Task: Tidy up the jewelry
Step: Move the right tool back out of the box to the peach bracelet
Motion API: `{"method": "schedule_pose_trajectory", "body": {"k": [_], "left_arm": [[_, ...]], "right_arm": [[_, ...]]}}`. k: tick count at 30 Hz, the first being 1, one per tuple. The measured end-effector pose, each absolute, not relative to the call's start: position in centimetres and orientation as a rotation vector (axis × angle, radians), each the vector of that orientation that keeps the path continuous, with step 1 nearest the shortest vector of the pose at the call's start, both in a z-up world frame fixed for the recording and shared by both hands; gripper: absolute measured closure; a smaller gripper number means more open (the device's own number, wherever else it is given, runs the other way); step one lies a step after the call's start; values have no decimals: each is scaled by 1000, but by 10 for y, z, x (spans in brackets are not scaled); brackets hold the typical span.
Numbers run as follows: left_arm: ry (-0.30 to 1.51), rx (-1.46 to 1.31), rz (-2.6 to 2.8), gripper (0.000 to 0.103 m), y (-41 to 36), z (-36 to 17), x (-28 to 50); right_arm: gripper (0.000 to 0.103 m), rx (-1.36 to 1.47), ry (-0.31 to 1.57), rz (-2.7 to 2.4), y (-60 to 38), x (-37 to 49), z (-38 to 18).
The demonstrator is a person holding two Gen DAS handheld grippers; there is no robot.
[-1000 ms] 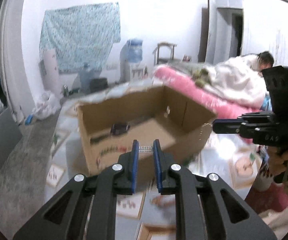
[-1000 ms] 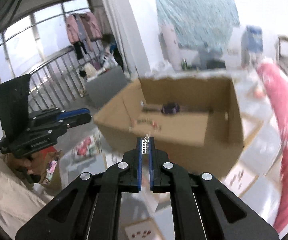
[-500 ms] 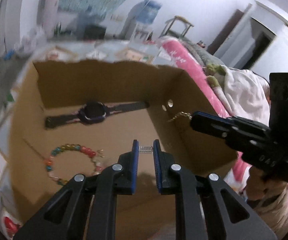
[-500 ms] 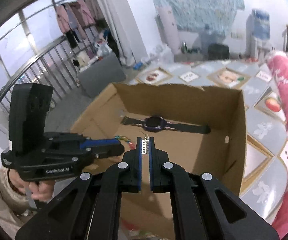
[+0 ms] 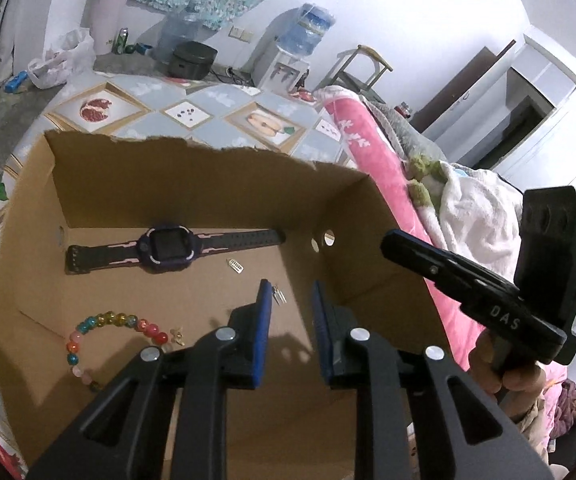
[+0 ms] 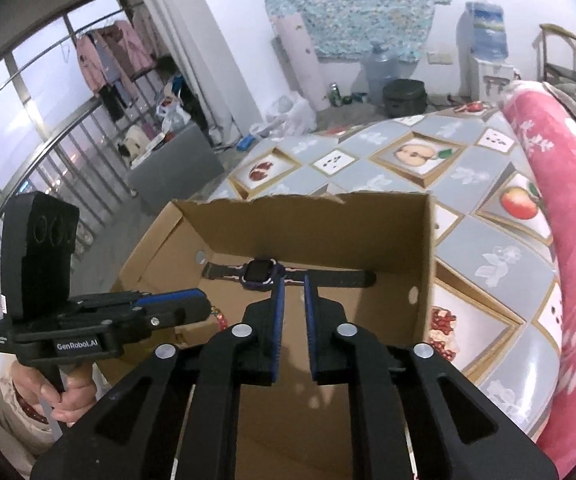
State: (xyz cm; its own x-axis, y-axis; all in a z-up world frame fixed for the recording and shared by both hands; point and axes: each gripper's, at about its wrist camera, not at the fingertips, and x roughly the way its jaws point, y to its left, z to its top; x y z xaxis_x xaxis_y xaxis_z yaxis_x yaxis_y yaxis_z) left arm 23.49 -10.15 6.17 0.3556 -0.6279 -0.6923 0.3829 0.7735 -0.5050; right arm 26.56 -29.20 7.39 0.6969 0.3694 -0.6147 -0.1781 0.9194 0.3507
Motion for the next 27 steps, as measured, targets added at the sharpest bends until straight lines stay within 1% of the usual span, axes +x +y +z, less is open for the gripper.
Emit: {"method": "schedule_pose_trajectory", "body": {"k": [1,8,10,14,15,16,17,18,19,20,21,24,27], "left_arm": [[1009,-277,-662,83,-100,63,236],[922,-274,-644,83,-79,87,219],[882,-256,-643,82,-70,98,207],[789,-183,-642,73,-50,116,173],[763,-150,-641,68,-45,119,161],[744,-122,-646,67,-40,121,150],[730,-90,-649,63,-36,122,138],[723,-62,-653,58,-31,121,127],[725,-43,-655,55,-27,118,117],[745,-19,-655,50,-23,113,106],[763,-5,-654,45,-21,109,100],[852,37,-629,35,-20,82,84],[952,73,-552,34,-20,43,79]], "right_arm": [[85,277,734,305,-294,264,76],[78,286,654,286,-296,226,99],[73,278,620,292,-293,210,107],[67,250,551,343,-281,161,116],[62,246,547,349,-279,153,115],[58,237,549,359,-274,141,112],[56,229,559,370,-269,132,108],[51,221,571,374,-266,126,103],[45,205,598,372,-259,118,95],[42,188,627,370,-251,112,88],[36,170,659,367,-243,108,78],[23,137,761,351,-221,103,48],[20,113,872,278,-206,106,11]]}}
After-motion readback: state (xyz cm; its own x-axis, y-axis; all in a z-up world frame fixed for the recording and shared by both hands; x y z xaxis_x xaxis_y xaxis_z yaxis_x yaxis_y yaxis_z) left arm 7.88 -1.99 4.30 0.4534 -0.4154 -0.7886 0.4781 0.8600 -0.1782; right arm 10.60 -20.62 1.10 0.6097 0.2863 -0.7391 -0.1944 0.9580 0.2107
